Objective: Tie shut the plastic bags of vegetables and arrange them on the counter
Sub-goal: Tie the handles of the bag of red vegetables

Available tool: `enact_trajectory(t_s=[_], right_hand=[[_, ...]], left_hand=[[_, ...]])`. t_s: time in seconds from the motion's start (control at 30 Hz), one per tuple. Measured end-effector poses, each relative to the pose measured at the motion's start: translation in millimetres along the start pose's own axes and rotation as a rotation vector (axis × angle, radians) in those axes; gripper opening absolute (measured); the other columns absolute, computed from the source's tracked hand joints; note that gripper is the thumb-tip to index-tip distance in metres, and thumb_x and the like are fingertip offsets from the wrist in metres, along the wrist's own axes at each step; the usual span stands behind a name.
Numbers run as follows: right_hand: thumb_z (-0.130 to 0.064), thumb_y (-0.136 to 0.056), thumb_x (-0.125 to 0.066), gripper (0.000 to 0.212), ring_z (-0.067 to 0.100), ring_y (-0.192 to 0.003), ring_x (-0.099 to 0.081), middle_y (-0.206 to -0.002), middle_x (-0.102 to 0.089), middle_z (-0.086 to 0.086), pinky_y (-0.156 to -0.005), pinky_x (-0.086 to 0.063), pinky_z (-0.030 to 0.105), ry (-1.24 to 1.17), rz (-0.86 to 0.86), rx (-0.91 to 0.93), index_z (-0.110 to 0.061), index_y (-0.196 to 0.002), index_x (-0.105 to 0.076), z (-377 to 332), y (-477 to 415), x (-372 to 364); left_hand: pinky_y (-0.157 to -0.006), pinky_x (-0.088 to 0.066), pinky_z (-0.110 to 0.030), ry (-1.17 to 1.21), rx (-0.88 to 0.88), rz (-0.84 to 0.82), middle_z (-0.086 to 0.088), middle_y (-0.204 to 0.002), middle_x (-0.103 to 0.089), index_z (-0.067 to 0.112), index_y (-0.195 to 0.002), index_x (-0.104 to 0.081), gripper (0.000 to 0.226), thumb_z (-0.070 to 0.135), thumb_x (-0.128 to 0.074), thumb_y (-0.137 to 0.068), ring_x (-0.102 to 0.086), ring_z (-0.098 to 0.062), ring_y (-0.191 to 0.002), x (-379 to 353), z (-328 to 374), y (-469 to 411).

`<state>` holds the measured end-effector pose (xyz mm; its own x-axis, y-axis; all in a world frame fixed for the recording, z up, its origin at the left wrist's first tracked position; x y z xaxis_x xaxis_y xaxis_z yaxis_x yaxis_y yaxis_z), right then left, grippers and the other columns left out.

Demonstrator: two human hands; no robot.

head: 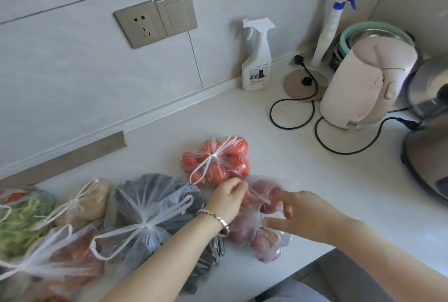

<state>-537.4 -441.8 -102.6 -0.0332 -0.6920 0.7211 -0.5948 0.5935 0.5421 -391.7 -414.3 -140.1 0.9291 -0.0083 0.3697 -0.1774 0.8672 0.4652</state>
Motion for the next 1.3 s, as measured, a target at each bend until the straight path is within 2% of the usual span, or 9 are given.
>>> enact_trajectory(t_s=[0.17,0.27,0.43,0.5,0.63,0.87,1.03,1.13,1.3], right_hand=[[-0.049,-0.090,-0.046,0.023,0.007,-0.057,-0.042,-0.065,-0.049,-0.009,-0.049,-0.029,0.014,0.108,0.188,-0.030,-0.028,-0.083,-0.053,21.3,-0.8,11.0],[-0.035,-0.086,-0.054,0.015,0.007,-0.058,-0.043,-0.062,-0.043,-0.012,-0.051,-0.031,0.013,0.086,0.185,0.087,-0.025,-0.097,-0.055,18.3,2.9,21.2],[0.001,-0.078,-0.044,0.042,0.006,-0.063,-0.039,-0.059,-0.034,-0.016,-0.065,-0.038,0.011,0.088,0.272,0.201,-0.022,-0.109,-0.059,11.1,-1.8,47.5],[-0.006,-0.084,-0.054,0.024,0.010,-0.066,-0.039,-0.060,-0.035,-0.017,-0.080,-0.046,0.028,0.042,0.524,0.201,-0.016,-0.103,-0.065,10.5,-2.6,60.9],[-0.033,-0.077,-0.072,0.027,0.012,-0.062,-0.043,-0.066,-0.045,-0.009,-0.059,-0.039,0.028,-0.377,0.790,-0.025,-0.024,-0.096,-0.055,23.2,-2.5,71.6],[-0.027,-0.092,-0.053,0.010,0.018,-0.076,-0.067,-0.083,-0.071,0.004,-0.081,-0.054,0.031,-1.310,0.604,-0.154,-0.018,-0.087,-0.054,29.4,-23.8,47.8],[-0.006,-0.092,-0.051,0.010,0.007,-0.034,-0.036,-0.092,-0.070,0.010,-0.035,-0.036,0.014,-1.330,0.364,-0.046,-0.016,-0.091,-0.052,13.1,-27.2,52.9],[0.007,-0.088,-0.051,0.028,0.007,-0.033,-0.037,-0.087,-0.071,0.008,-0.034,-0.033,0.014,-1.186,0.152,0.039,-0.018,-0.099,-0.053,-4.0,-27.9,49.6],[0.009,-0.083,-0.054,0.040,0.011,-0.055,-0.061,-0.074,-0.071,0.001,-0.050,-0.050,0.019,-0.937,-0.087,0.057,-0.027,-0.101,-0.053,-37.0,-30.9,27.9]], left_hand=[[-0.066,-0.042,-0.009,-0.207,-0.052,-0.306,0.011,-0.112,-0.061,0.023,-0.111,-0.054,0.027,0.010,-0.054,-0.087,-0.048,0.005,-0.061,-40.1,-10.7,13.3],[-0.078,-0.043,-0.020,-0.542,-0.140,-0.412,0.004,-0.114,-0.060,0.022,-0.118,-0.051,0.032,0.016,-0.054,-0.086,-0.055,-0.010,-0.080,-61.5,-10.6,19.4],[-0.054,-0.040,-0.020,-0.553,-0.216,-0.016,-0.002,-0.082,-0.066,0.022,-0.097,-0.063,0.022,0.034,-0.046,-0.094,-0.049,-0.008,-0.057,-27.3,10.2,15.2],[-0.046,-0.036,-0.014,-0.265,-0.154,0.149,0.005,-0.069,-0.060,0.020,-0.091,-0.064,0.016,0.025,-0.049,-0.093,-0.042,-0.001,-0.047,0.6,18.4,16.6],[-0.047,-0.031,-0.022,0.018,0.076,0.428,0.003,-0.049,-0.048,0.017,-0.051,-0.054,0.036,0.011,-0.052,-0.086,-0.043,-0.009,-0.045,60.1,20.7,28.7],[-0.073,-0.048,-0.034,0.885,0.336,0.152,0.000,-0.036,-0.047,-0.002,-0.080,-0.056,0.024,-0.002,-0.033,-0.090,-0.050,-0.014,-0.043,50.4,12.0,50.7],[-0.075,-0.056,-0.034,0.860,0.184,0.090,-0.009,-0.063,-0.069,0.005,-0.097,-0.064,0.041,-0.014,-0.028,-0.090,-0.068,-0.017,-0.056,40.1,15.6,57.0],[-0.067,-0.058,-0.023,0.712,0.014,0.195,-0.004,-0.086,-0.071,0.017,-0.102,-0.067,0.047,-0.016,-0.035,-0.089,-0.070,-0.017,-0.062,46.7,14.9,53.3],[-0.078,-0.058,-0.039,0.200,-0.179,0.088,0.015,-0.100,-0.062,0.056,-0.105,-0.050,0.065,-0.006,-0.054,-0.086,-0.070,-0.018,-0.085,28.9,24.3,33.0]])
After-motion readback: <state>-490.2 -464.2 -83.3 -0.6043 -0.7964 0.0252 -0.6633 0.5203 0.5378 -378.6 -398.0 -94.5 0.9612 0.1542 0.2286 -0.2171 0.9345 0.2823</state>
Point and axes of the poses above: each hand's wrist, its own y-axis away from the middle knuckle, its own x-axis out of the back of the hand, z = x × y, the point moved 6 cm from there along -y, towards the middle knuckle
